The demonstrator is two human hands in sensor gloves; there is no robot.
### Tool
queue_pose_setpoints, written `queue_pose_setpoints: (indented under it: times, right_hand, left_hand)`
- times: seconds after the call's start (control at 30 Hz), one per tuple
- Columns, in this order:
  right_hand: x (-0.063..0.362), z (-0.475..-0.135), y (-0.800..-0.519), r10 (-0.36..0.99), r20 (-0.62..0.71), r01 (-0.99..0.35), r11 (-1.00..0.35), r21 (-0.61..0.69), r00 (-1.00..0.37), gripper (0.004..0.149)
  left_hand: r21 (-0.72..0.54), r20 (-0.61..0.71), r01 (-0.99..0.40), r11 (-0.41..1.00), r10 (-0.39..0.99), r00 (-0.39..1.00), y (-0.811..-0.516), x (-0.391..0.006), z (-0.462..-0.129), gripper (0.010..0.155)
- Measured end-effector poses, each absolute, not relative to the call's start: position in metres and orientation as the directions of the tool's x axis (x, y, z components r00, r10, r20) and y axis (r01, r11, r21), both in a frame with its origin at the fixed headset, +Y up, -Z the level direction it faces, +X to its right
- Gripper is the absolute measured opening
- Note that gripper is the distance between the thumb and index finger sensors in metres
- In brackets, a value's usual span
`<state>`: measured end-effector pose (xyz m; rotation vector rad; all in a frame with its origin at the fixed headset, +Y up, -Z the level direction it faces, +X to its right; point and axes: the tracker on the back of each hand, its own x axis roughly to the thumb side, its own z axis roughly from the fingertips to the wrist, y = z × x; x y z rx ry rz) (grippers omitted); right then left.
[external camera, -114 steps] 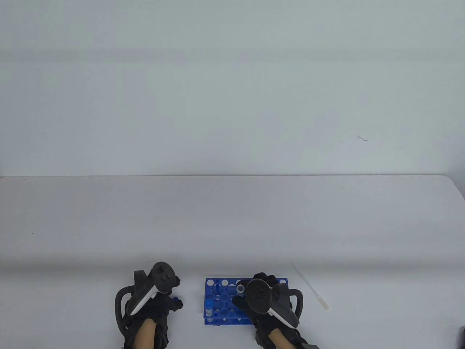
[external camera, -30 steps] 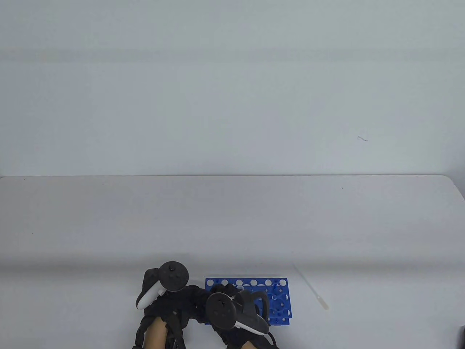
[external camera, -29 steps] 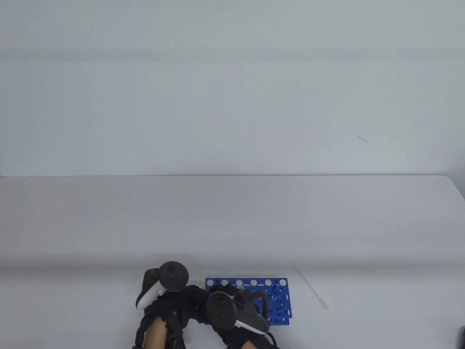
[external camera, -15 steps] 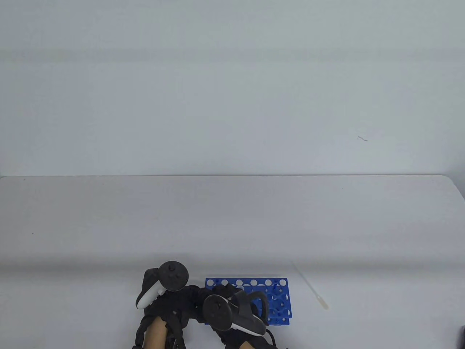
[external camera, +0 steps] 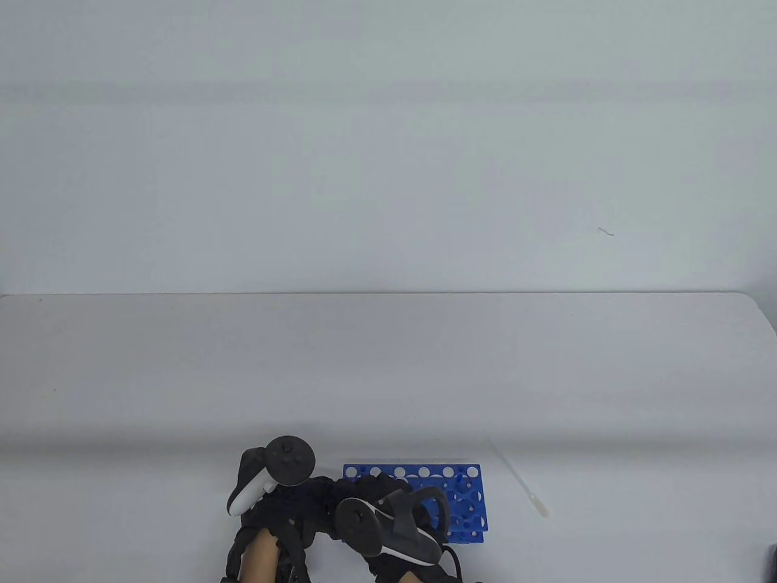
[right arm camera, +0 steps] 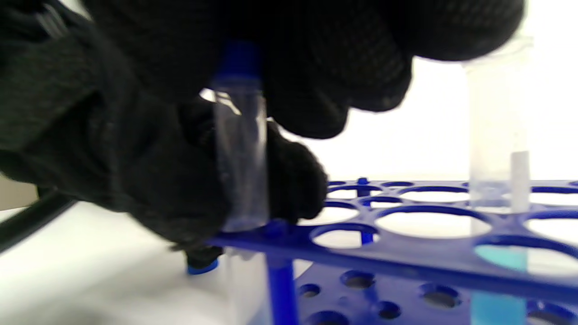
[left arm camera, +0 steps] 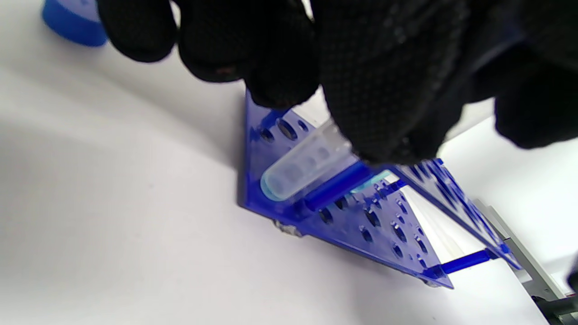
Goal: Press a plastic transfer pipette bulb to move liquid between test tubes
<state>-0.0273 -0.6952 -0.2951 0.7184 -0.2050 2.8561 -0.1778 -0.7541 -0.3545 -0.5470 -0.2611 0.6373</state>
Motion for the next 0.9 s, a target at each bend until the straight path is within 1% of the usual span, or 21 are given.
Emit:
queue_pose_setpoints:
  times: [0.1, 0.2, 0.33, 0.37, 0.4, 0.43, 0.47, 0.53, 0.63, 0.8, 0.9]
  right_hand:
    - [-0.0291, -0.2936, -0.6926, 0.132, 0.498, -0.190, -0.980, -0.067, -0.857, 0.043]
    - [-0.0289, -0.2937, -0.6917, 0.127, 0.500, -0.171, -0.984, -0.042, -0.857, 0.044]
    - [-0.0264, -0.2942, -0.6971, 0.117, 0.469, -0.202, -0.970, -0.136, -0.875, 0.070]
    - [-0.0269, -0.2946, -0.6989, 0.103, 0.445, -0.195, -0.967, -0.167, -0.890, 0.070]
    - [-0.0269, -0.2946, -0.6999, 0.075, 0.438, -0.175, -0.966, -0.192, -0.896, 0.067]
    - [-0.0275, -0.2950, -0.7006, 0.042, 0.435, -0.147, -0.966, -0.212, -0.899, 0.059]
    - [-0.0275, -0.2951, -0.7003, 0.029, 0.438, -0.132, -0.969, -0.208, -0.899, 0.056]
    - [-0.0292, -0.2943, -0.6985, 0.078, 0.464, -0.173, -0.971, -0.166, -0.882, 0.053]
    - [-0.0306, -0.2921, -0.6952, 0.068, 0.499, -0.157, -0.978, -0.138, -0.864, 0.050]
    - [-0.0326, -0.2899, -0.6929, 0.042, 0.528, -0.130, -0.983, -0.131, -0.848, 0.048]
    - [-0.0315, -0.2924, -0.6935, 0.049, 0.542, -0.126, -0.986, -0.106, -0.839, 0.047]
  left_hand:
    - [-0.556, 0.065, -0.491, 0.671, 0.624, 0.779, -0.7543, -0.1779, -0.3548, 0.051]
    - [-0.556, 0.065, -0.491, 0.671, 0.624, 0.779, -0.7544, -0.1779, -0.3549, 0.051]
    - [-0.555, 0.067, -0.488, 0.674, 0.621, 0.781, -0.7544, -0.1778, -0.3552, 0.051]
    - [-0.556, 0.066, -0.489, 0.672, 0.622, 0.780, -0.7546, -0.1779, -0.3554, 0.051]
    - [-0.557, 0.066, -0.489, 0.672, 0.622, 0.780, -0.7547, -0.1779, -0.3554, 0.051]
    - [-0.558, 0.066, -0.489, 0.670, 0.623, 0.779, -0.7547, -0.1778, -0.3554, 0.051]
    - [-0.558, 0.066, -0.489, 0.671, 0.623, 0.779, -0.7546, -0.1777, -0.3554, 0.051]
    - [-0.557, 0.068, -0.485, 0.674, 0.619, 0.782, -0.7544, -0.1774, -0.3554, 0.052]
    - [-0.557, 0.066, -0.488, 0.672, 0.622, 0.780, -0.7547, -0.1778, -0.3555, 0.051]
    - [-0.558, 0.065, -0.489, 0.671, 0.623, 0.780, -0.7548, -0.1780, -0.3555, 0.051]
    - [-0.557, 0.066, -0.488, 0.672, 0.621, 0.781, -0.7547, -0.1779, -0.3556, 0.051]
